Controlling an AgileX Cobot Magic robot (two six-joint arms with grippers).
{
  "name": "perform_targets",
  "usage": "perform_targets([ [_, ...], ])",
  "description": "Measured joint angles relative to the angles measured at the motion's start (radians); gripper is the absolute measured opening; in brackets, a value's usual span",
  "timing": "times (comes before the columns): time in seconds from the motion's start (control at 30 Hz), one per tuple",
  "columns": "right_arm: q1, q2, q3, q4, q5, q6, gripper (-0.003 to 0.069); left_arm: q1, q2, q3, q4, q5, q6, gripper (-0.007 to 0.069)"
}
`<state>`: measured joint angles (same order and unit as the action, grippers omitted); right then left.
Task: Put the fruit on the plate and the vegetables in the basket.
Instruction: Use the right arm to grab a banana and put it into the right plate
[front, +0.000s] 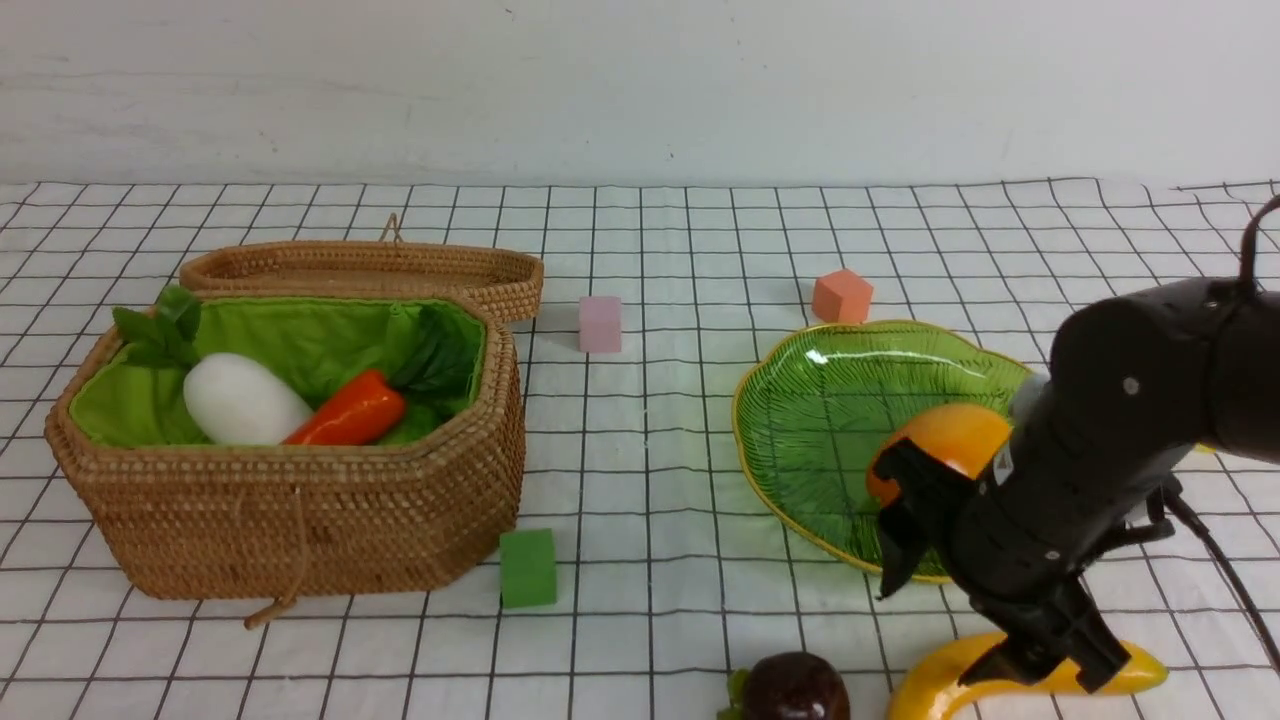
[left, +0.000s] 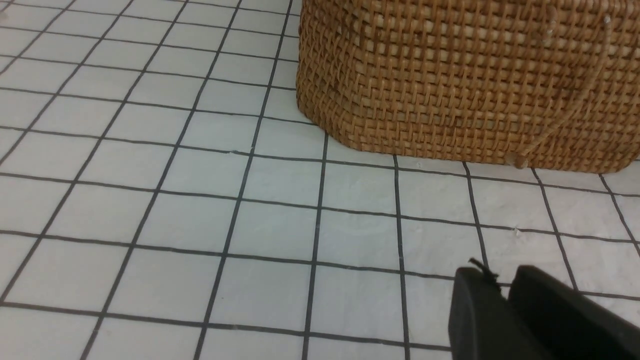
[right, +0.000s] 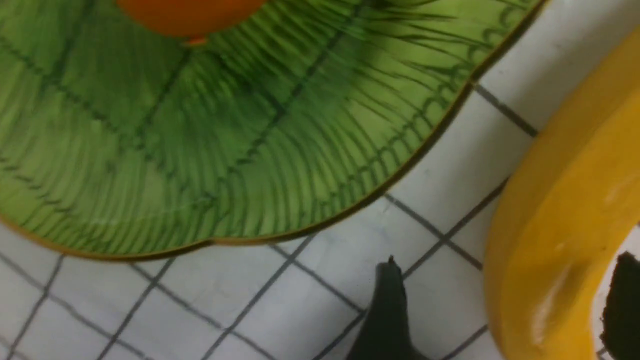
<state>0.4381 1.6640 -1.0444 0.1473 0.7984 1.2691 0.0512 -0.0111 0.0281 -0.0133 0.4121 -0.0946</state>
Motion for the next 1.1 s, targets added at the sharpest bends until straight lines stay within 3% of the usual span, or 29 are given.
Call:
perform_targets([
  [0.27,0.0,0.012,0.001,-0.045,0.049,-0.001,0.0542,0.0,0.0,0.0,0.0,0.0,0.0,0.0092],
  [0.5,0.0,0.078,0.058,-0.048,-0.03,-0.047,0.053,0.0,0.0,0.0,0.0,0.0,0.0,0.0092],
  [0.7,0.0,0.069,0.12,-0.041,-0.056,-0.123,0.0319,0.0,0.0,0.0,0.0,0.0,0.0,0.0092],
  [0.73,0.0,0.062,0.124,-0.042,-0.059,-0.132,0.032,0.0,0.0,0.0,0.0,0.0,0.0,0.0092],
  [1.03,0.012,-0.34,0.06,-0.058,-0.032,-0.54,0.0328,0.0,0.0,0.0,0.0,0.0,0.0,0.0092],
  [1.1,0.008,-0.388,0.023,-0.059,-0.036,-0.574,0.0328,0.0,0.0,0.0,0.0,0.0,0.0,0.0092],
])
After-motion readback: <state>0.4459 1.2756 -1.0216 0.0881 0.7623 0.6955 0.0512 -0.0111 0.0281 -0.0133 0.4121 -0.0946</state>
